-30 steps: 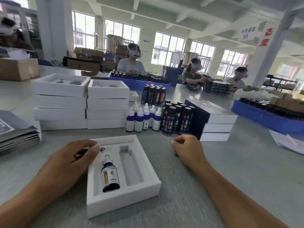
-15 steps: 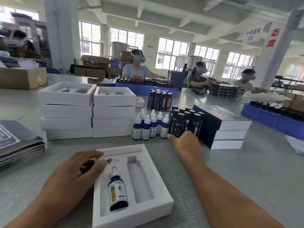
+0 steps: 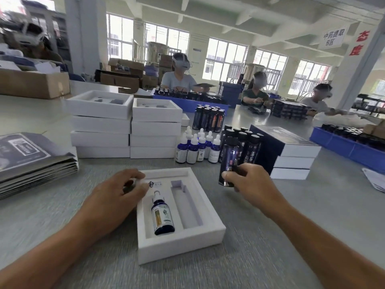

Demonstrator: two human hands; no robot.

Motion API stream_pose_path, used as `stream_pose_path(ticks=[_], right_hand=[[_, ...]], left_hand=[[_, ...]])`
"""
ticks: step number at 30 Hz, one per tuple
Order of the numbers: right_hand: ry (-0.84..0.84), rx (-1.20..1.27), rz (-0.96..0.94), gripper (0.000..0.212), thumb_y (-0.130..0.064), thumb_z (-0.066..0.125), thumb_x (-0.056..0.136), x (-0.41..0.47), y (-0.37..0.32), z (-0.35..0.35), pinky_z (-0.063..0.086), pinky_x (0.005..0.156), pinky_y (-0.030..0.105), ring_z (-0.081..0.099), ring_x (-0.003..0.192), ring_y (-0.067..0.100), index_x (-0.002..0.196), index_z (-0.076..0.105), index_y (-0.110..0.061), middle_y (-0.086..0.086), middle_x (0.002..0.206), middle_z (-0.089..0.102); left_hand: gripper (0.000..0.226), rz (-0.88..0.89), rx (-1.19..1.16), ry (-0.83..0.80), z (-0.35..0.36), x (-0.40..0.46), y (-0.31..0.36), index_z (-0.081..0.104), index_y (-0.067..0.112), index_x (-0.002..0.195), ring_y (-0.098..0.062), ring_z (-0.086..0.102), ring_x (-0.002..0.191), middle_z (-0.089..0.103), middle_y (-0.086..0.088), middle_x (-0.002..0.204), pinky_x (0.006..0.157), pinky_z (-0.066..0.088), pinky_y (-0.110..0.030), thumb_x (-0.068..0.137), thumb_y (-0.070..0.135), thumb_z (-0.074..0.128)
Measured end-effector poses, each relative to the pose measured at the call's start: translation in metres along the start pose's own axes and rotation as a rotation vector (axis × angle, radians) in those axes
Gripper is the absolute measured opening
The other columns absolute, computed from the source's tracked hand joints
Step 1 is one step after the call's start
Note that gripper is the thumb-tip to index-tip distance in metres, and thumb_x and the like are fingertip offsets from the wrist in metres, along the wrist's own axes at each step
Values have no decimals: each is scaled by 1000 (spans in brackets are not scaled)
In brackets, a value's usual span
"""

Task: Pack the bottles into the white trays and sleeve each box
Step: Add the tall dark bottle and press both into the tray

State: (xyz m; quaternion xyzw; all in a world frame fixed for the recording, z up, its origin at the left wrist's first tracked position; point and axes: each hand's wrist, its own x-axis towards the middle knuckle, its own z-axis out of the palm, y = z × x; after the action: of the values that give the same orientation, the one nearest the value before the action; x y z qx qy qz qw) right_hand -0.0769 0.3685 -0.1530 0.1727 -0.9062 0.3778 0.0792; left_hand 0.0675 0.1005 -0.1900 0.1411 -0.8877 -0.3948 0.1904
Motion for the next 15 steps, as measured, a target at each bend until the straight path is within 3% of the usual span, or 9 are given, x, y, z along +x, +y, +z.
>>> stream_pose_path(ticks=[3,6,8,10,12,15], right_hand=[[-18,12,-156,24,-45,65,87,-41,-28,-10,38,40,11,56,49,-1,73,64,-26,-18,61,64],[-63,-6,-287,11,-48,63,87,-67,-53,-5,43,49,8,60,62,-5,87,61,-37,-34,75,62],[-101,-19,-302,31,-48,62,87,-74,-62,4,44,52,9,62,63,-5,116,57,-38,-35,76,62],[-104,-108,-317,45,-49,61,88,-77,-67,13,43,49,14,62,63,-1,128,54,-33,-19,71,65],[-58,-229,-347,40,-51,59,87,-78,-70,17,34,52,14,57,62,1,123,59,-32,-14,69,59],[-6,-345,-392,33,-53,54,87,-78,-72,21,39,63,17,52,70,-2,106,68,-29,-16,80,58]], left_hand=[[35,-5,7,-7,1,0,2,55,40,126,-14,57,109,60,2,131,91,46,-35,92,52,55],[34,-2,11,0,1,0,3,55,40,126,-13,58,106,61,3,129,87,47,-34,93,51,55],[34,-2,9,2,0,-1,2,55,40,125,-11,58,104,61,4,127,83,46,-31,93,51,55],[34,-3,1,8,-1,-2,1,56,41,125,-9,57,103,61,6,125,81,44,-28,92,53,56],[35,5,-1,16,-1,-3,2,56,41,124,-8,58,103,61,7,123,81,45,-29,92,54,56],[37,14,-4,21,-1,-2,2,56,38,126,-10,58,105,60,8,124,88,50,-33,92,53,56]])
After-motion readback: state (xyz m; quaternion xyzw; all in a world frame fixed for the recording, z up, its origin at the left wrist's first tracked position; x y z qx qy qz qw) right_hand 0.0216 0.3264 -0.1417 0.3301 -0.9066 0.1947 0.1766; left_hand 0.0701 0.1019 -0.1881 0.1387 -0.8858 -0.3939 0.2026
